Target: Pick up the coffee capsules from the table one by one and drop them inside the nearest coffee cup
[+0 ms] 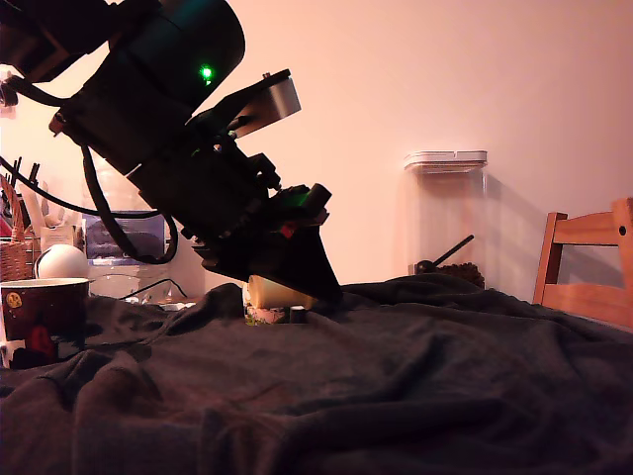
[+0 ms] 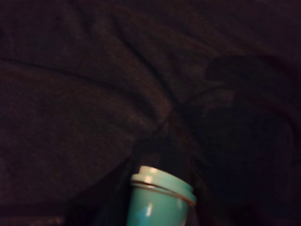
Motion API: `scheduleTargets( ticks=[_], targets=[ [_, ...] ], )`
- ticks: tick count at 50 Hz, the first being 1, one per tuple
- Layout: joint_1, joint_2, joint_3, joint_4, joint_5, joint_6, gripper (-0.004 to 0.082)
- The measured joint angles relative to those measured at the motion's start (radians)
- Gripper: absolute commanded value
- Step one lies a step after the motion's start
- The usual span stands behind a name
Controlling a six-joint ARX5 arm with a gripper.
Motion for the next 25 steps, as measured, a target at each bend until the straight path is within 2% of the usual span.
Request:
scheduleTargets(
  ticks=[25],
  targets=[
    [0.000,-0.001,0.000,0.029,0.004,-0.007,0.0272]
  ],
)
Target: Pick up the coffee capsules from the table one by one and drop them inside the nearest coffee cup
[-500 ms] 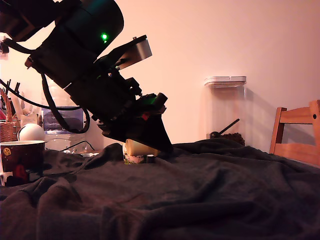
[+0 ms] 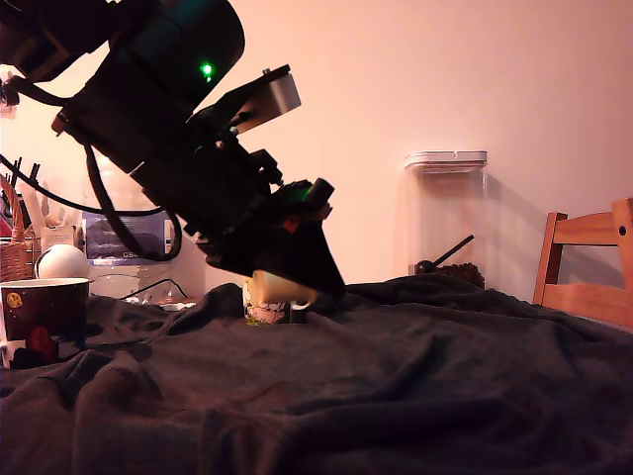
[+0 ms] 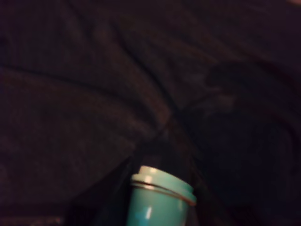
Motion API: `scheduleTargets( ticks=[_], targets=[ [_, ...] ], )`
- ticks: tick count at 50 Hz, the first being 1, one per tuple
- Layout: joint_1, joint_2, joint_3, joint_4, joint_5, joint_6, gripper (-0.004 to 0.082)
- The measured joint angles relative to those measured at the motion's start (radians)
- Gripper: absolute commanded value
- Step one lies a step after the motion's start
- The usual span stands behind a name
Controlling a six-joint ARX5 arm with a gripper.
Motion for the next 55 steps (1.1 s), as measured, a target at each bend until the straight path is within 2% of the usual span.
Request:
scheduleTargets(
  ticks=[8,19,34,55],
  targets=[
    [0.000,-0.033,0.000,0.000,0.001,0.000,0.0272],
    [0.020,-0.150,-0.021,0.006,0.002,0.000,0.0272],
    [0.090,-0.270,-0.108,0.001,-0.002,0.000,0.0272],
    [0.198,-0.385,-0.135,-0.049,-0.002,0.000,0.0272]
  ],
)
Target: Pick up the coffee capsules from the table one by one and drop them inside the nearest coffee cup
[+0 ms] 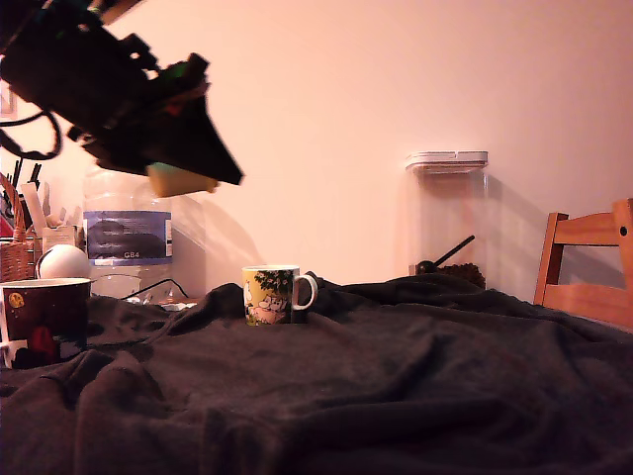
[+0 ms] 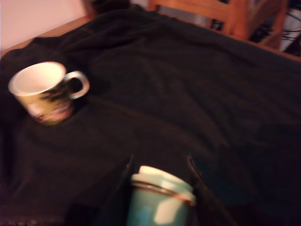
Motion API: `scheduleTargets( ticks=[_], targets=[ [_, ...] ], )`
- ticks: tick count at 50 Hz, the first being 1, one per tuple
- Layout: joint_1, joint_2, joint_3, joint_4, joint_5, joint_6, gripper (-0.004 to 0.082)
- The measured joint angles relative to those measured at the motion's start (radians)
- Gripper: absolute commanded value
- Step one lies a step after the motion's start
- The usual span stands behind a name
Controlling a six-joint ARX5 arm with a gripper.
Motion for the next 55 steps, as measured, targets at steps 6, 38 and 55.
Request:
scheduleTargets(
  ticks=[6,38,55],
  targets=[
    [0.039,-0.027,0.000,-0.024,0.000,0.000,0.0271],
    [0.343,-0.203,0.000,-0.156,-0.026,0.000,0.0272],
    [0.458,-0.222,0.000,-0.198,-0.027,0.000,0.0272]
  ],
)
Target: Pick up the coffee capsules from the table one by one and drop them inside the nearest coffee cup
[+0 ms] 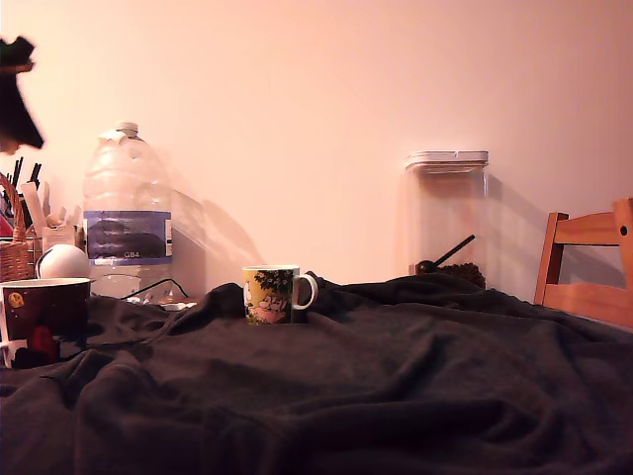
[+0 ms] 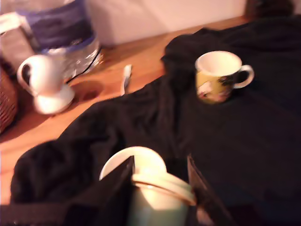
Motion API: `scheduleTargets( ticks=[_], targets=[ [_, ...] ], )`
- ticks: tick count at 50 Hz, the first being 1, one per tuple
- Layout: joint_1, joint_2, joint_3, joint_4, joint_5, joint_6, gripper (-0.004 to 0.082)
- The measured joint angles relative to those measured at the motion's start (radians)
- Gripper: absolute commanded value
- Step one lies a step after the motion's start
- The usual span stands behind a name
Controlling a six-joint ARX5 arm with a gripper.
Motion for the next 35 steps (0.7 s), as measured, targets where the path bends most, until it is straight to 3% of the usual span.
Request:
scheduleTargets(
  ticks=[13,29,35],
  targets=[
    [0.008,0.024,0.000,0.005,0.002,0.000,0.0272],
    [0.048,0.196,0.000,0.085,0.006,-0.004,0.0272],
    [0.048,0.252,0.014,0.089,0.028,-0.004,0.0272]
  ],
)
